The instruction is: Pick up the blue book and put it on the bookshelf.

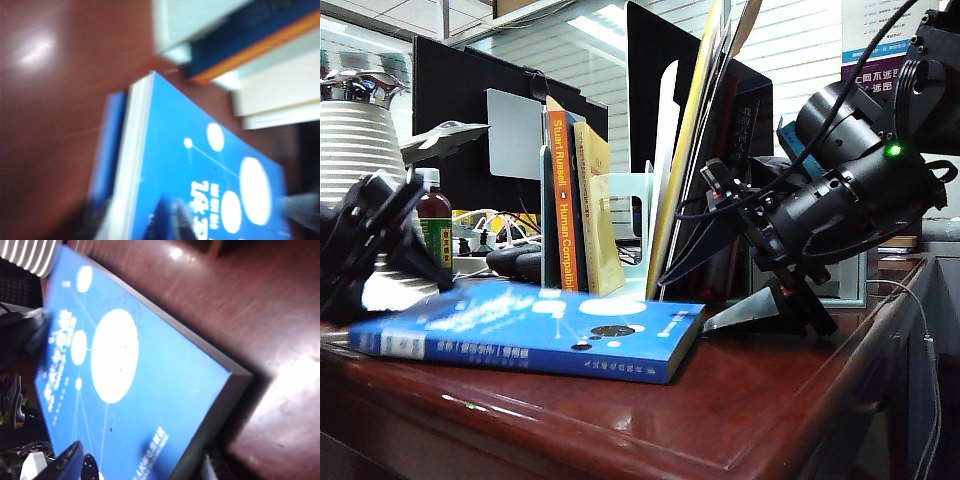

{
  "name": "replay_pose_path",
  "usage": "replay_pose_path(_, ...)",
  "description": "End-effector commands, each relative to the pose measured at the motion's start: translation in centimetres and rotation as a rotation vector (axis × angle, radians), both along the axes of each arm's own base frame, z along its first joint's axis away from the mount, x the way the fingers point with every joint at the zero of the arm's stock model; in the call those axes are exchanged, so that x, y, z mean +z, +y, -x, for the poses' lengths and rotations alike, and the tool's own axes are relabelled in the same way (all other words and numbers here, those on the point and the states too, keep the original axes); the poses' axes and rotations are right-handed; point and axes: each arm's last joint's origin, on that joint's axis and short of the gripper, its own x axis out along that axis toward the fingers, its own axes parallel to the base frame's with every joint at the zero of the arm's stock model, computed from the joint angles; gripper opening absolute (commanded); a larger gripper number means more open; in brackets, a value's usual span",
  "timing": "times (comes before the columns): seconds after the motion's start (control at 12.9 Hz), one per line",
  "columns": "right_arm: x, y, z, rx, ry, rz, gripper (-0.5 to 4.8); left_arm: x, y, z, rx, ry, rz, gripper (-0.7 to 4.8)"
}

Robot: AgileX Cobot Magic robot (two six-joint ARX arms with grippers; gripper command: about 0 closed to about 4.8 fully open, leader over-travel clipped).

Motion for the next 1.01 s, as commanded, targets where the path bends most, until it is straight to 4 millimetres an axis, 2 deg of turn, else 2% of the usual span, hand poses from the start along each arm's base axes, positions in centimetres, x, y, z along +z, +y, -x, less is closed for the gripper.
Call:
replay_pose_path(0.08,0.4,0.5,-0.1,0.029,-0.035,-0.031,3.06,2.1,-1.3,-1.0,-0.189,-0.072,0.116,1.52)
replay_pose_path(0.47,0.6,0.5,-0.3,0.031,-0.051,-0.034,3.06,3.8,-3.2,-1.8,-0.265,-0.11,0.146,1.49)
replay_pose_path(0.54,0.6,0.6,-0.3,0.032,-0.055,-0.036,3.06,3.9,-3.6,-1.8,-0.277,-0.114,0.147,1.19)
replay_pose_path(0.7,1.0,0.6,-0.5,0.048,-0.076,-0.06,3.06,4.6,-3.7,-2.3,-0.28,-0.139,0.149,-0.05)
replay_pose_path(0.78,1.3,0.7,-0.7,0.055,-0.084,-0.069,3.08,5.1,-3.8,-2.6,-0.283,-0.158,0.151,-0.06)
replay_pose_path(0.85,1.8,0.8,-1.1,0.065,-0.096,-0.084,3.24,5.8,-3.9,-3.0,-0.285,-0.18,0.153,-0.06)
replay_pose_path(1.01,3.0,0.7,-1.9,0.08,-0.126,-0.118,4.09,7.1,-4.0,-3.7,-0.283,-0.203,0.173,-0.06)
